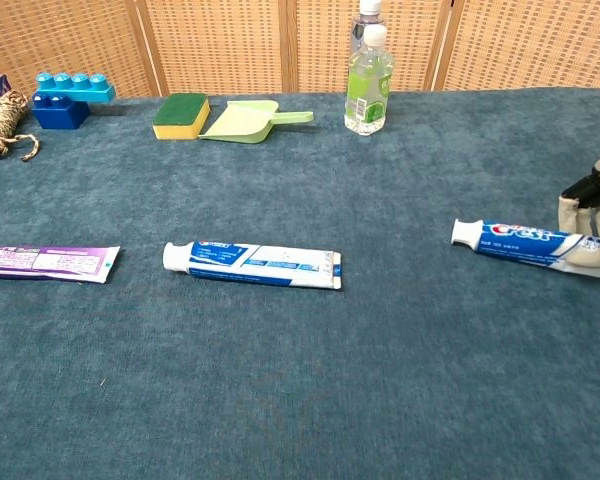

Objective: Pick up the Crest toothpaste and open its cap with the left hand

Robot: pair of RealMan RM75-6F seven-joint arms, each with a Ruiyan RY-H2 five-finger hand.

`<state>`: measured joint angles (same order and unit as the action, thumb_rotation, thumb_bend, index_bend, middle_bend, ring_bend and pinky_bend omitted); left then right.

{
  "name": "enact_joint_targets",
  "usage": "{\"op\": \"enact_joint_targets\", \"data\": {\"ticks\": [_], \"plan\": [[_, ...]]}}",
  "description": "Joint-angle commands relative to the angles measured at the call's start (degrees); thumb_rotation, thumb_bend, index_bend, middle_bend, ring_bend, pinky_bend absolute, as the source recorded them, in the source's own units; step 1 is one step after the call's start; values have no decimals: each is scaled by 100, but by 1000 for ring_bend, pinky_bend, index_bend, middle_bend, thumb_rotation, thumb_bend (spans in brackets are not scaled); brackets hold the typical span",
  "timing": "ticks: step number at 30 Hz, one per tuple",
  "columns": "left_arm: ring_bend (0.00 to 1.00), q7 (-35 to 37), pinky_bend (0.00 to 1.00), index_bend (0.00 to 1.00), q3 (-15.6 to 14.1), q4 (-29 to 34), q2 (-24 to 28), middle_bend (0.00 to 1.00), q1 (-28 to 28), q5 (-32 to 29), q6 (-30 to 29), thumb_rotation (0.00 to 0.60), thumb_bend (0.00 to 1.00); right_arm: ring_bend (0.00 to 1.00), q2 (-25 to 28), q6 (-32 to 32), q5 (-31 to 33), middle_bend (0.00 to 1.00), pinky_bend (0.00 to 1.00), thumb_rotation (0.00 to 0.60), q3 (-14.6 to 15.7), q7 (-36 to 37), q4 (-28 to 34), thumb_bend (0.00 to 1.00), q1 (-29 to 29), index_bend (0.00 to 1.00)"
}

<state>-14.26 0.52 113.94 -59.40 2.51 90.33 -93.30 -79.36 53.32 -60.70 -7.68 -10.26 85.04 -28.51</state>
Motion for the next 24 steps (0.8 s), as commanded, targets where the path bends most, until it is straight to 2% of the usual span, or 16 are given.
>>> {"op": "enact_joint_targets", "data": {"ticks": [1, 13, 19, 24], "plan": [[21, -3, 0, 222, -1, 15, -4, 92, -2, 17, 3, 600, 400, 581, 248, -85, -434, 666, 739, 600, -40, 947, 156, 514, 161, 921], [25, -137, 0, 222, 60, 190, 1, 98, -161, 49, 215, 600, 401, 609, 678, -300, -1562, 687, 774, 600, -49, 4090, 229, 531, 415, 936], [38, -277, 8, 223, 151, 286, 4, 108, -364, -31, 483, 600, 401, 617, 837, -162, -2065, 690, 777, 600, 69, 4933, 204, 542, 444, 936], [51, -474, 27, 226, 273, 373, -7, 117, -694, -101, 904, 600, 401, 630, 983, -33, -2462, 701, 782, 600, 238, 5304, 387, 550, 432, 939]]}}
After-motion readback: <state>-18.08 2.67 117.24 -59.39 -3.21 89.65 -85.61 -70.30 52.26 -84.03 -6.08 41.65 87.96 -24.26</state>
